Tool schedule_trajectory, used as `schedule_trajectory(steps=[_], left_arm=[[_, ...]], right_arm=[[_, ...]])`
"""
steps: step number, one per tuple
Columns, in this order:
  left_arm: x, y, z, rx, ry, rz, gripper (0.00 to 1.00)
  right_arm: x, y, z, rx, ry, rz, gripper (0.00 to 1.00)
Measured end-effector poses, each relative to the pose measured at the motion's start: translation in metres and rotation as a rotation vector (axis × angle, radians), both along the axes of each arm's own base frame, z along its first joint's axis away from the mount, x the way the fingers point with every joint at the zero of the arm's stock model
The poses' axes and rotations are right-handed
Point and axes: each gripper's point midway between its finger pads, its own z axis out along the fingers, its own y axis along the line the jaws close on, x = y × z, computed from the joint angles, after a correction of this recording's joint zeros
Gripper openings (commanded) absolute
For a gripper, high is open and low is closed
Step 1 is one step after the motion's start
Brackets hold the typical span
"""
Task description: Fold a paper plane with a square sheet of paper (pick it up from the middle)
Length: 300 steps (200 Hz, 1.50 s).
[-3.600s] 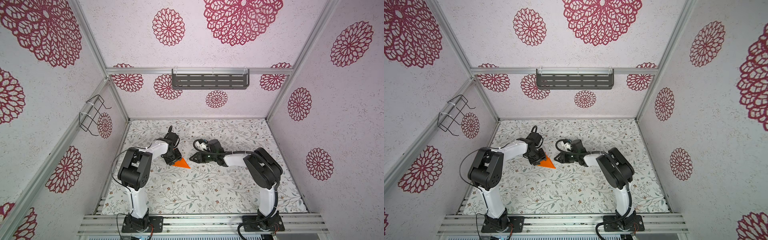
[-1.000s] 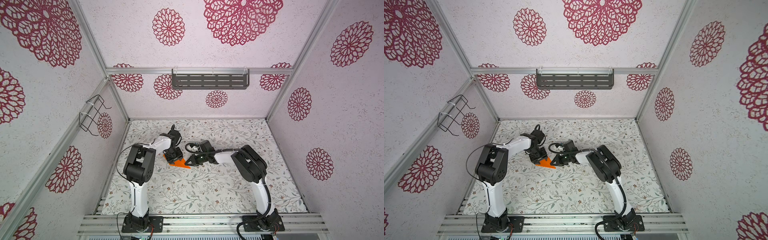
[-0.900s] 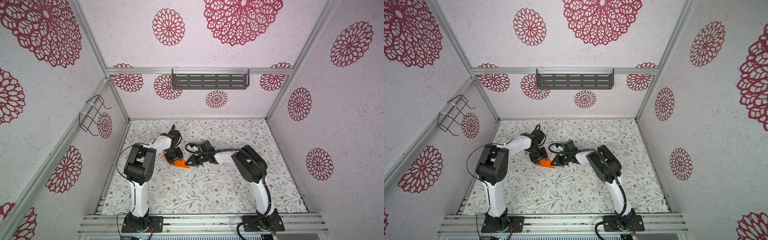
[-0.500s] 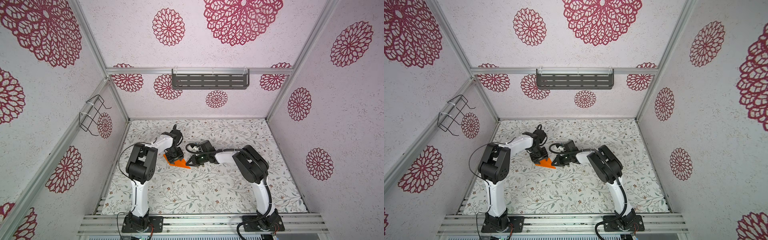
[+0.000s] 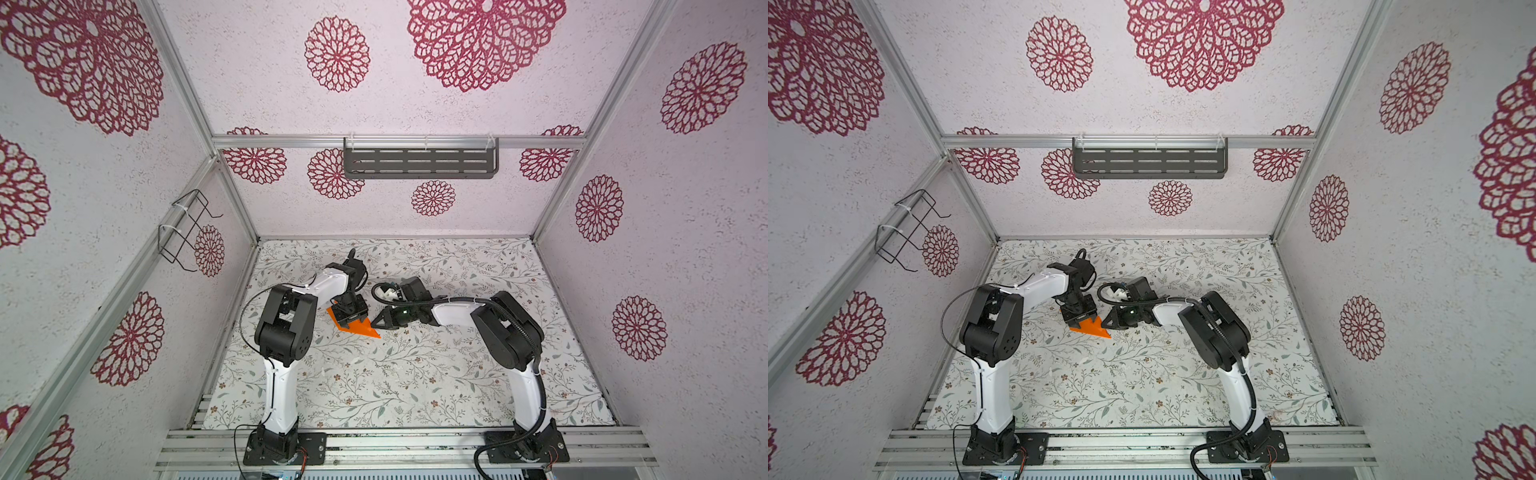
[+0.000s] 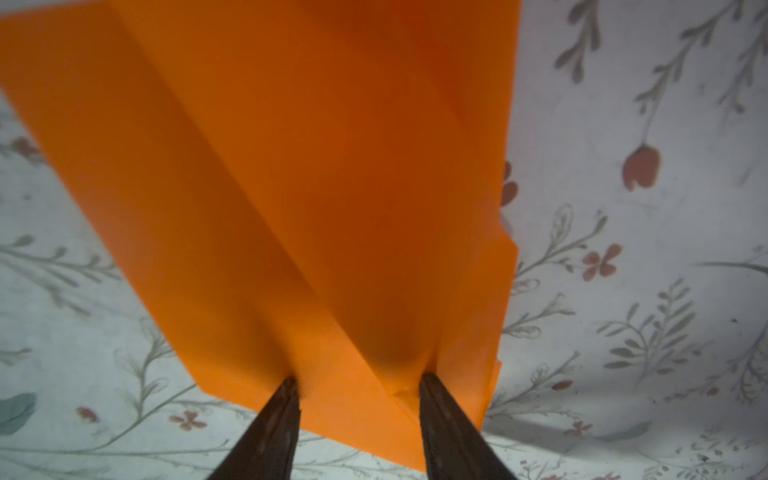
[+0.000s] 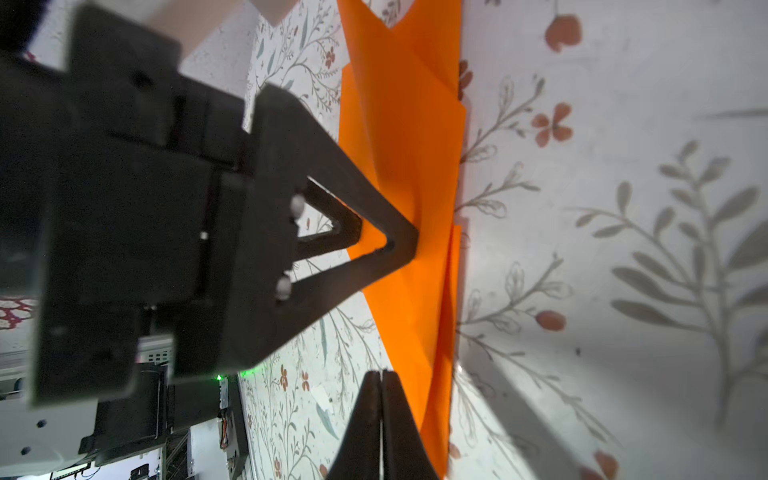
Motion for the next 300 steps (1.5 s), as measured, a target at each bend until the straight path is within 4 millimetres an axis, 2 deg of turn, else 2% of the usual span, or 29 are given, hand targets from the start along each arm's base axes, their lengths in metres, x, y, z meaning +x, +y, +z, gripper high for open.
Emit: schedule_trajectory(steps=[67,132,180,220,245,273,300], left_arm=[[0.0,0.0,0.0,0.004,0.012,-0.003,0.51],[0.0,-0.001,0.0,0.003,0.017,-0.011,0.51],[0.001,-0.003,0.008,-0.034,-0.01,-0.041,0.5],[0.007,-0.004,0.02,-0.124,-0.061,-0.048,0.5],[0.015,0.002,0.028,-0.197,-0.159,-0.033,0.5],[0.017,0.009,0.058,-0.301,-0.31,-0.013,0.47],[0.018,0.0,0.082,-0.398,-0.462,-0.039,0.39]], right_arm=[[-0.006,0.001,-0.024,-0.039,0.049,0.006,0.08],[-0.004,-0.002,-0.028,-0.077,0.046,0.0,0.07],[-0.003,-0.003,-0.029,-0.092,0.039,0.001,0.07],[-0.003,-0.004,-0.029,-0.096,0.041,-0.001,0.07],[-0.003,-0.004,-0.029,-0.097,0.042,-0.001,0.07],[-0.003,-0.004,-0.029,-0.098,0.044,-0.003,0.07],[-0.003,-0.004,-0.03,-0.099,0.045,-0.003,0.07]])
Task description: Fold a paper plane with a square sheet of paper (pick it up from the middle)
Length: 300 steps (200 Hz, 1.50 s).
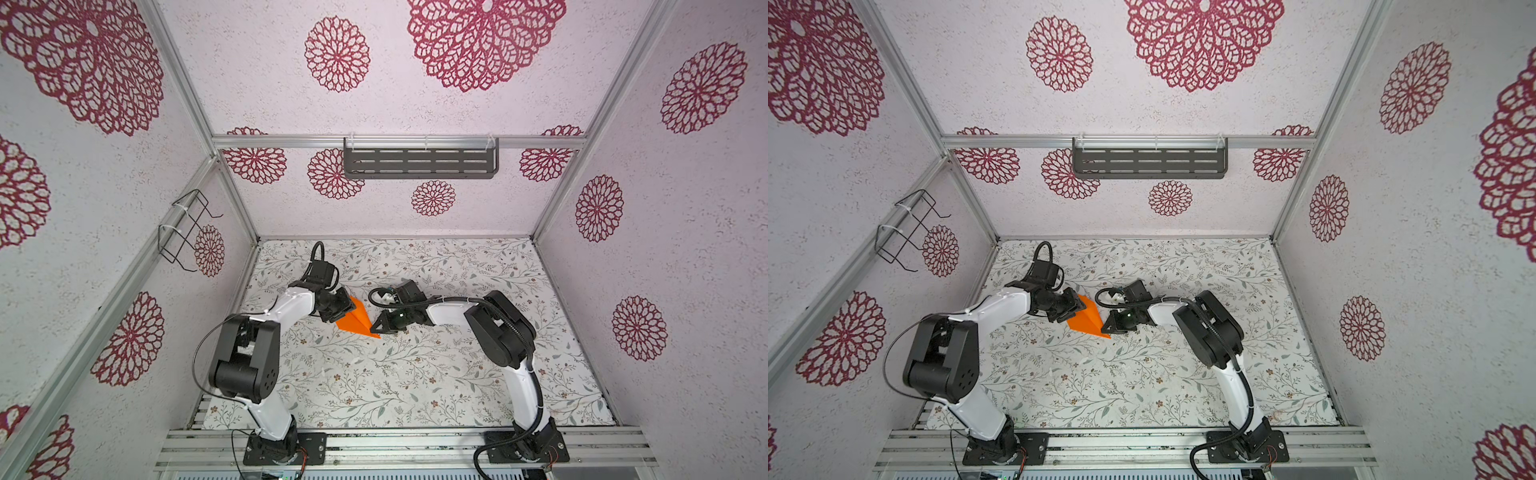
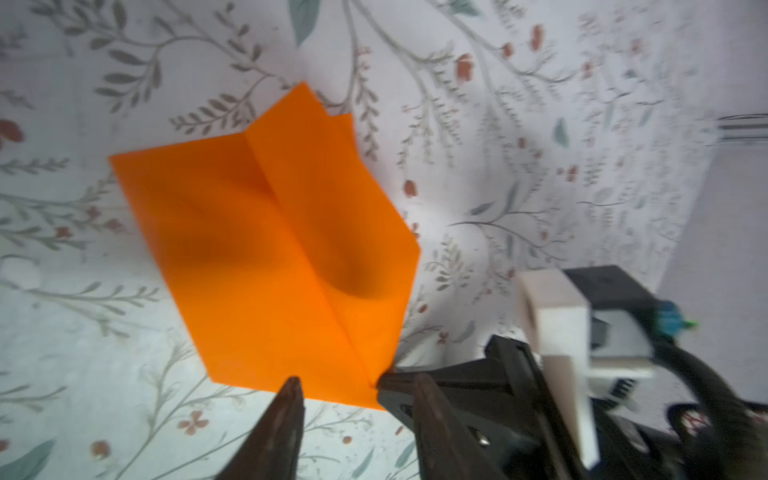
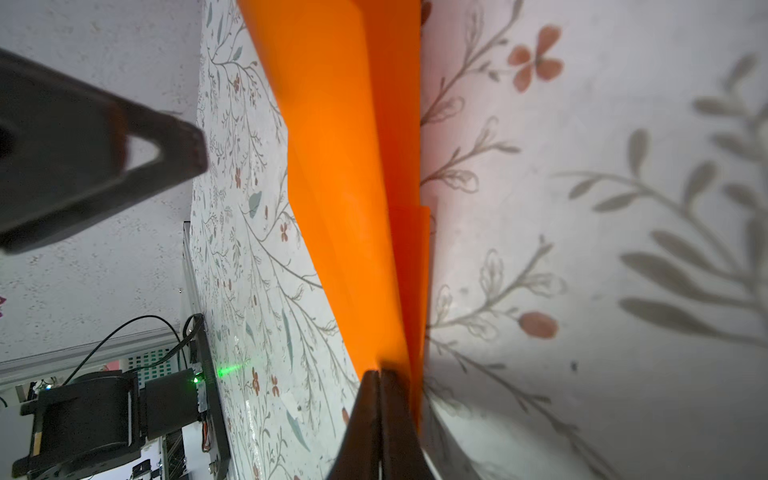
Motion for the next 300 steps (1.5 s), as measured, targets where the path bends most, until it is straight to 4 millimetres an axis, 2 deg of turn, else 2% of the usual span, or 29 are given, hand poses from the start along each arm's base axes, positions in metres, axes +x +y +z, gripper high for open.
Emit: schedule_trajectory(steps=[17,44,92,164,222,277,300], left_arm=[[-0.001,-0.007,-0.001,-0.054,-0.049,-0.011,0.33],[-0.003,-0.014,-0.017,-0.1,-0.053,-0.019,0.23],[0.008,-0.022,-0.038,-0.135,-0.062,-0.032,0.14],[0.007,-0.021,-0.062,-0.127,-0.036,-0.026,0.12],[0.009,-0.019,-0.065,-0.113,-0.041,-0.025,0.08],[0.009,-0.018,-0.066,-0.108,-0.037,-0.026,0.07],[0.009,-0.018,-0.066,-0.104,-0.033,-0.025,0.06]], right_arm=[[0.0,0.0,0.0,-0.001,0.003,0.0,0.07],[0.0,0.0,0.0,-0.003,0.005,0.0,0.07],[0.0,0.0,0.0,-0.003,0.005,0.0,0.06],[0.0,0.0,0.0,-0.003,0.008,0.001,0.06],[0.001,0.001,0.003,-0.002,0.009,0.005,0.09],[0.007,0.006,0.008,-0.056,-0.021,-0.003,0.08],[0.01,0.008,0.005,-0.071,-0.024,-0.008,0.07]])
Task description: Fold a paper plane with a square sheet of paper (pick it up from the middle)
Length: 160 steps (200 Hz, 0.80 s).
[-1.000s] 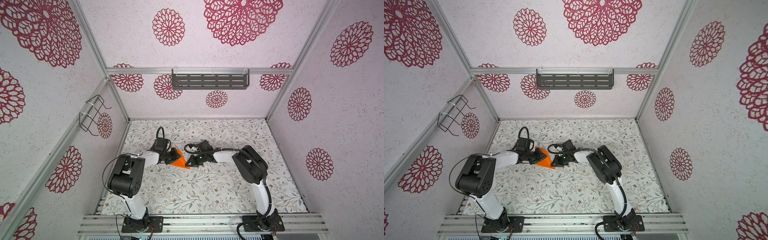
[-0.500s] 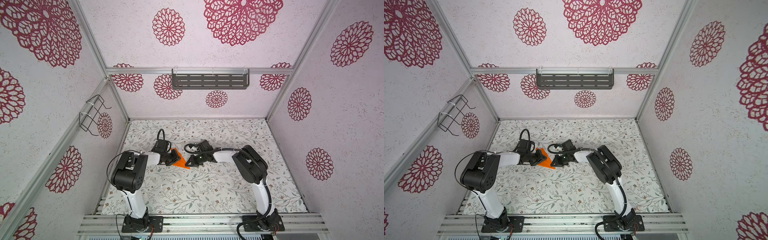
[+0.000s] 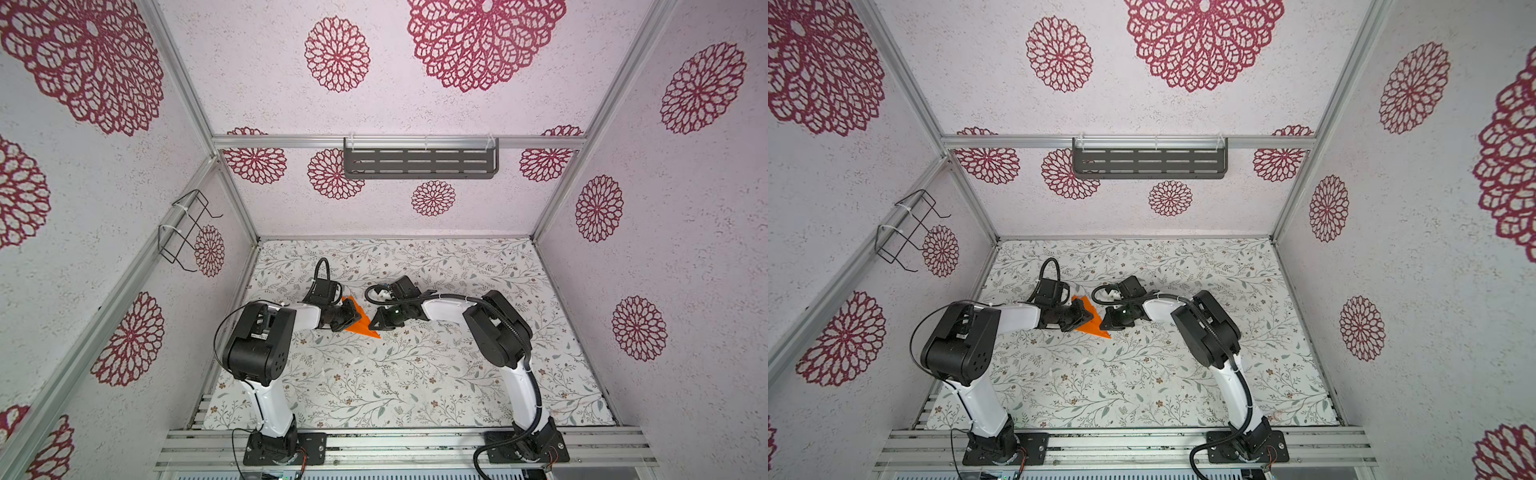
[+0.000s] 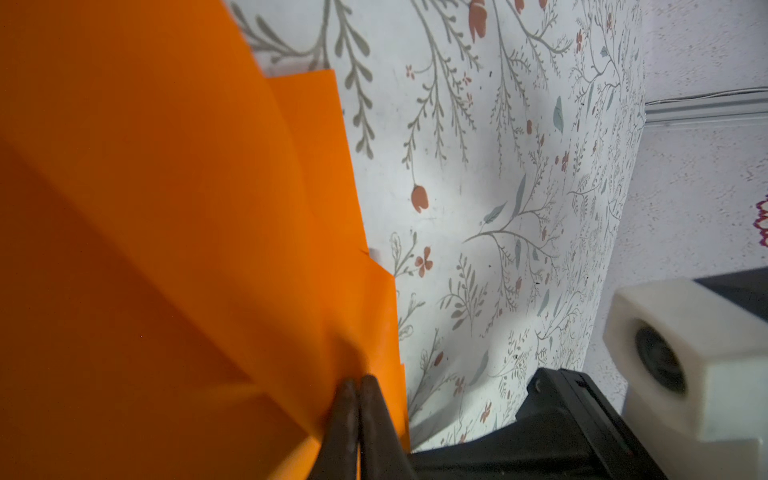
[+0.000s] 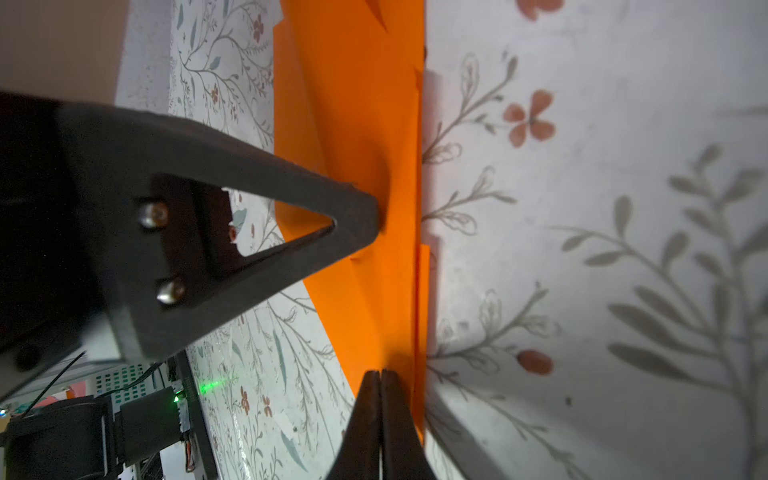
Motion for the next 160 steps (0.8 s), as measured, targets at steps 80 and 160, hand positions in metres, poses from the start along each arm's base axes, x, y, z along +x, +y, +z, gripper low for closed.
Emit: schedule_trajectory(steps=[80,160], left_arm=[[0.004,0.0,-0.003,0.019,0.048,0.006,0.04],[0.013,-0.003,-0.005,0.013,0.062,0.008,0.04]], right_arm=[[-0.014,-0.012,-0.003,-0.013,-0.005,0.019,0.07],[-0.015,-0.029,0.004,-0.094,-0.109,0.025,0.15]])
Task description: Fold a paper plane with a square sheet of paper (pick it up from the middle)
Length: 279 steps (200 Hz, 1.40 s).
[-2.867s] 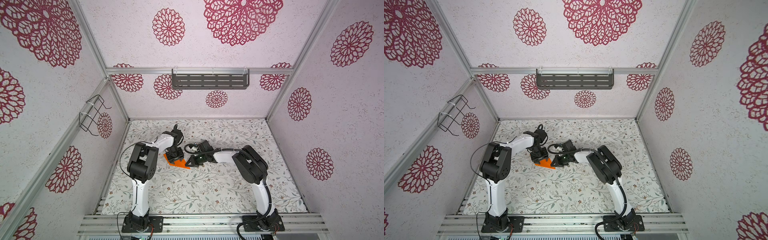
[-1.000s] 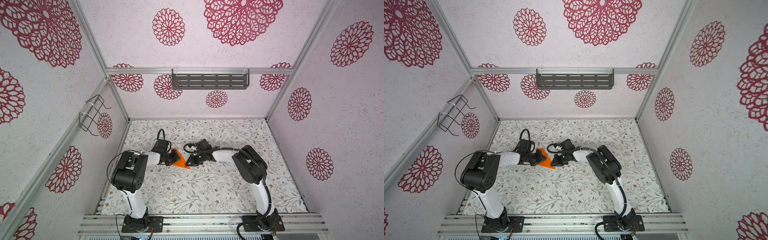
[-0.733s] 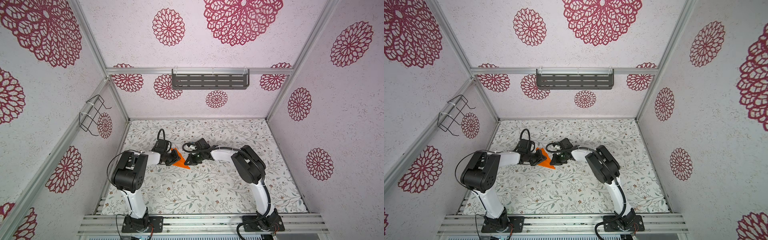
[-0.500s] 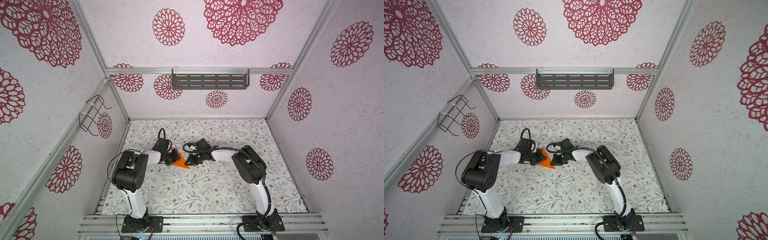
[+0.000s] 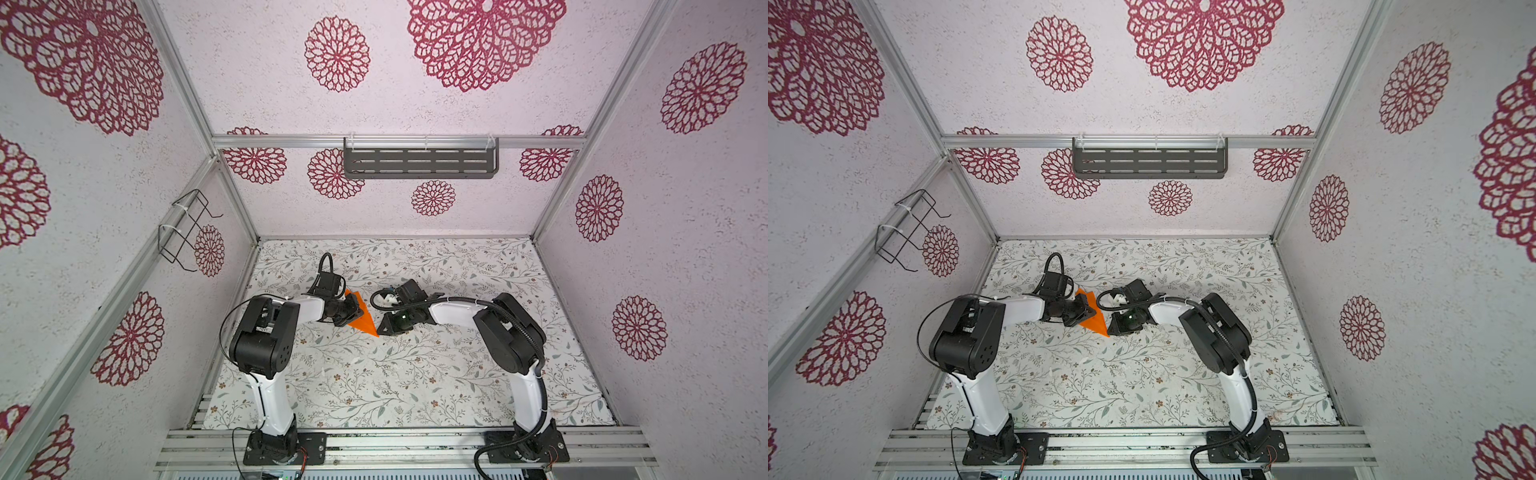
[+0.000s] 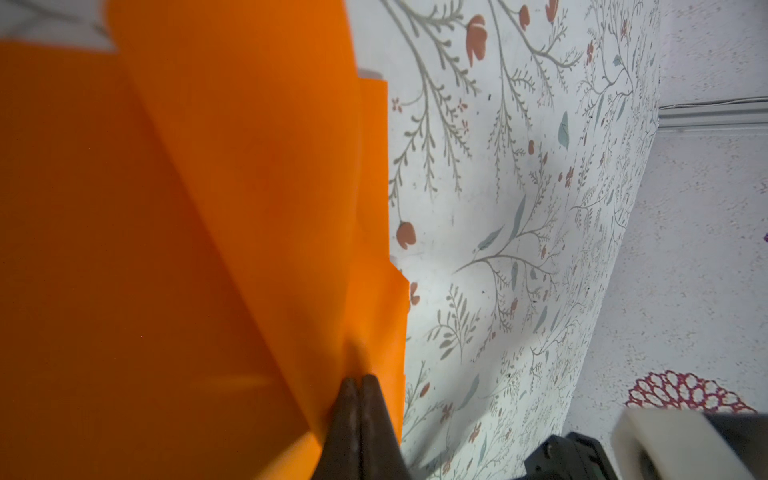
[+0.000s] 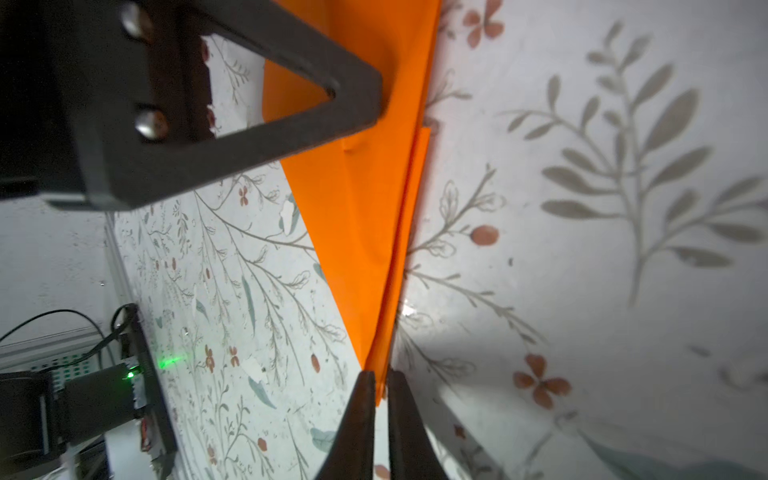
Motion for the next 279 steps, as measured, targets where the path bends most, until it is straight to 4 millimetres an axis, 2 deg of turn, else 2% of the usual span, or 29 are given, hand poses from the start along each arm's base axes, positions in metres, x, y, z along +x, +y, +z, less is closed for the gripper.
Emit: schedule_trajectory(steps=[35,85,107,135,149,205,279], left_arm=[[0.001,0.0,0.0,0.0,0.001,0.0,0.04],[0.002,-0.001,0.0,-0.002,0.002,-0.001,0.04],[0.002,-0.001,0.0,-0.002,0.004,-0.001,0.04],[0.002,-0.001,0.0,-0.002,0.006,-0.001,0.04],[0.001,-0.001,0.0,-0.001,0.008,-0.001,0.04],[0.001,-0.001,-0.001,0.0,0.02,-0.003,0.04],[0.001,0.0,-0.001,-0.005,0.026,-0.002,0.04]], right_arm=[[0.011,-0.002,0.002,-0.08,-0.151,0.003,0.16],[0.007,0.017,0.006,-0.11,-0.332,0.106,0.16],[0.007,0.027,0.015,-0.104,-0.391,0.145,0.14],[0.018,0.037,0.031,-0.092,-0.47,0.158,0.12],[0.022,0.039,0.032,-0.095,-0.488,0.161,0.1],[0.014,0.033,0.003,-0.168,-0.464,0.217,0.07],[0.013,0.026,-0.004,-0.198,-0.473,0.223,0.05]])
